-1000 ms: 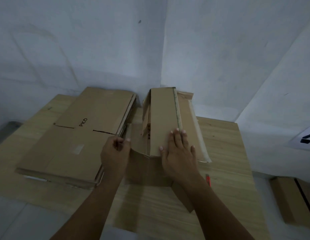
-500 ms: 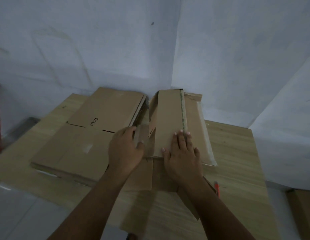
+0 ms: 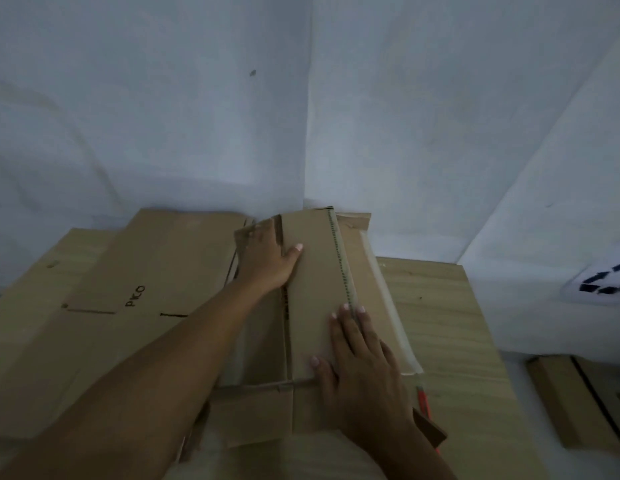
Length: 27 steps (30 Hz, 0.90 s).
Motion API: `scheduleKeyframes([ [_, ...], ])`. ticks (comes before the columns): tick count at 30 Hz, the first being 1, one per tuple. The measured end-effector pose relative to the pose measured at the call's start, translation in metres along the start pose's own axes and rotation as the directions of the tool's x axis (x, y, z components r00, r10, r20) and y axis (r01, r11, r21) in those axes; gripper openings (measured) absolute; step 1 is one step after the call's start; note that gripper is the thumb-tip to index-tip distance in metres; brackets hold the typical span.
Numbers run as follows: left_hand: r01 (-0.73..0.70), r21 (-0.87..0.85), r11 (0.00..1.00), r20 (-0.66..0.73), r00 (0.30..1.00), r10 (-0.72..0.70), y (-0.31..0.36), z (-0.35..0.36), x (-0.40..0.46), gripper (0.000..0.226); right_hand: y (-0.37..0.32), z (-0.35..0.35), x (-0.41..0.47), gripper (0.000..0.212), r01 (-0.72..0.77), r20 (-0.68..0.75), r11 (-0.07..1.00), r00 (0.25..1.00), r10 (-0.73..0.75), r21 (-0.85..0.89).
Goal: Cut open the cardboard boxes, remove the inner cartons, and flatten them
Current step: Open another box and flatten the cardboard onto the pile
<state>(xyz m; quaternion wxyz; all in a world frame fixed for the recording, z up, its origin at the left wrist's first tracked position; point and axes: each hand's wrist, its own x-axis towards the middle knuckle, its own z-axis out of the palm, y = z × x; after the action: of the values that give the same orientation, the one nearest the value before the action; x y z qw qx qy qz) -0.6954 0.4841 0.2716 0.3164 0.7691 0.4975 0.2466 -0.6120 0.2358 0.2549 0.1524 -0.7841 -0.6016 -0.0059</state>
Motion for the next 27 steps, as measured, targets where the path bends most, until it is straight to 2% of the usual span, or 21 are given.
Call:
scheduleKeyframes([
  [2, 0.043, -0.058, 0.997, 0.051, 0.998, -0.04, -0.003, -0.003, 0.02, 0.091, 0.003, -0.002, 0.0, 0.069, 0.032, -0.014, 0.999, 0.999, -0.032, 0.002],
  [5, 0.08, -0.114, 0.99, 0.159, 0.985, -0.062, -0.006, -0.004, 0.046, 0.107, 0.01, -0.007, 0.002, 0.078, 0.09, 0.018, 0.996, 0.996, -0.091, 0.013],
  [7, 0.095, -0.13, 0.987, 0.187, 0.98, -0.07, -0.008, -0.004, 0.056, 0.113, 0.015, -0.009, 0.005, 0.086, 0.104, 0.047, 0.994, 0.993, -0.105, 0.013],
  [10, 0.104, -0.09, 0.991, 0.198, 0.977, -0.084, -0.001, -0.005, 0.054, 0.111, 0.02, -0.007, 0.011, 0.09, 0.136, 0.05, 0.991, 0.99, -0.135, -0.018],
  [11, 0.097, -0.091, 0.991, 0.186, 0.979, -0.079, 0.004, -0.007, 0.047, 0.107, 0.021, -0.005, 0.012, 0.09, 0.142, 0.045, 0.99, 0.989, -0.141, -0.015],
  [13, 0.056, -0.098, 0.994, 0.155, 0.987, -0.04, 0.017, -0.014, 0.018, 0.083, 0.023, -0.002, 0.016, 0.09, 0.141, 0.037, 0.99, 0.989, -0.141, 0.009],
  [14, 0.023, -0.084, 0.996, 0.149, 0.989, -0.01, 0.023, -0.018, -0.003, 0.069, 0.023, 0.0, 0.018, 0.089, 0.139, 0.017, 0.99, 0.99, -0.139, 0.008],
  [16, -0.033, -0.022, 0.999, 0.137, 0.99, 0.036, 0.029, -0.022, -0.052, 0.055, 0.022, 0.001, 0.02, 0.089, 0.13, -0.055, 0.991, 0.99, -0.131, -0.022],
  [19, -0.185, 0.224, 0.957, 0.075, 0.982, 0.172, 0.022, -0.012, -0.132, 0.053, 0.016, -0.001, 0.02, 0.086, 0.029, -0.17, 0.996, 0.984, -0.043, -0.082],
  [22, -0.242, 0.455, 0.857, 0.034, 0.966, 0.255, -0.003, 0.017, -0.177, 0.07, 0.018, -0.001, 0.018, 0.087, -0.181, -0.2, 0.97, 0.969, 0.148, -0.162],
  [24, -0.213, 0.454, 0.865, -0.033, 0.966, 0.255, -0.017, 0.031, -0.185, 0.076, 0.028, 0.005, 0.015, 0.074, -0.257, -0.196, 0.954, 0.954, 0.225, -0.152],
  [27, -0.111, 0.327, 0.939, -0.197, 0.963, 0.182, -0.016, 0.034, -0.179, 0.071, 0.039, 0.012, 0.011, 0.044, -0.154, -0.15, 0.98, 0.98, 0.134, -0.13],
])
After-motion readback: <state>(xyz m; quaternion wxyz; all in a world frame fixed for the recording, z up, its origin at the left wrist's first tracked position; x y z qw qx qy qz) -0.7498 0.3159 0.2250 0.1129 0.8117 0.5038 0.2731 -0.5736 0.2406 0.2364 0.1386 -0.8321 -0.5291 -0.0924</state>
